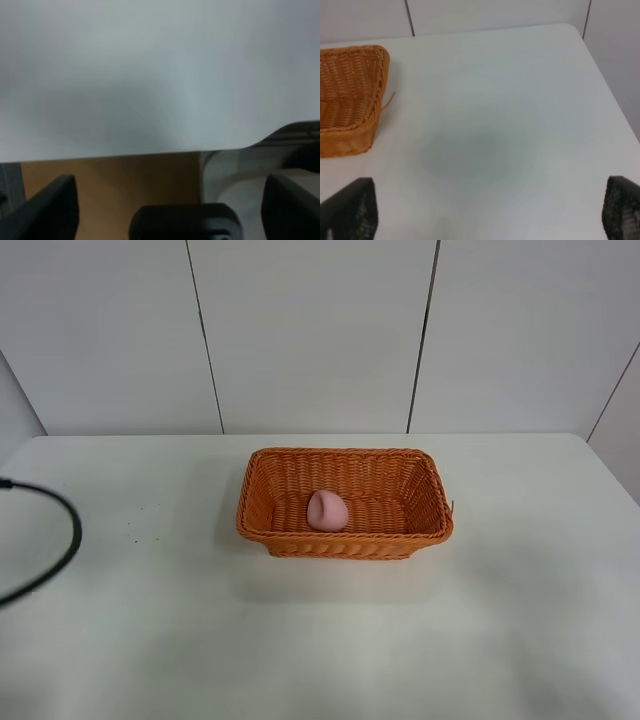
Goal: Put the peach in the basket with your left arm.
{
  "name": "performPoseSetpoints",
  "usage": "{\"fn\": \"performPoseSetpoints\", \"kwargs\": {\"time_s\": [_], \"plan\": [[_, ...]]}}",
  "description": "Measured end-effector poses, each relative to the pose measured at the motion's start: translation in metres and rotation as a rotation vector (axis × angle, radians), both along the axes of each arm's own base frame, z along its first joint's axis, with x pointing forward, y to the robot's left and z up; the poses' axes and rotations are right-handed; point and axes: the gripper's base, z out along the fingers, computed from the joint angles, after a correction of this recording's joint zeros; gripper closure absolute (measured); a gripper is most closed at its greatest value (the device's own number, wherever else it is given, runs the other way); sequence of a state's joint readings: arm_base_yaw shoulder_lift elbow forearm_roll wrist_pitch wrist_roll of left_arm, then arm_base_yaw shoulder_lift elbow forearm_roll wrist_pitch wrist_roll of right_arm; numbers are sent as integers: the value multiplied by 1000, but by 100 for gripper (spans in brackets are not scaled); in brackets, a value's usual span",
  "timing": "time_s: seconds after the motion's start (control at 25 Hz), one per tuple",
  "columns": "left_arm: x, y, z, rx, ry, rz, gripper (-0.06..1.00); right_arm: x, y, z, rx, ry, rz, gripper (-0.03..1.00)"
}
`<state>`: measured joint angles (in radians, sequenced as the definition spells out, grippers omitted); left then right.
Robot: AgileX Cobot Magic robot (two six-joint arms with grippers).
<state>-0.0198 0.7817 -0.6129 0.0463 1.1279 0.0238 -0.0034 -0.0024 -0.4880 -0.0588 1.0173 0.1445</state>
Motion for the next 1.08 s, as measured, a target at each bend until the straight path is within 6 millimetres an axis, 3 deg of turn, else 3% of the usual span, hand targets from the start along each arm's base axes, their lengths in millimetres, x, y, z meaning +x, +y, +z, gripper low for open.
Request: {"fn": "performPoseSetpoints", "kwargs": {"time_s": [0.12, 0.64, 1.08], "plan": [[-26, 1, -12, 2, -109, 2, 10, 0, 0, 0, 0, 0, 0, 27], [-105, 1, 3, -28, -705, 1, 10, 0, 0, 0, 0, 0, 0, 27], [-110, 1, 3, -33, -741, 1, 10, 0, 0, 0, 0, 0, 0, 27]]}}
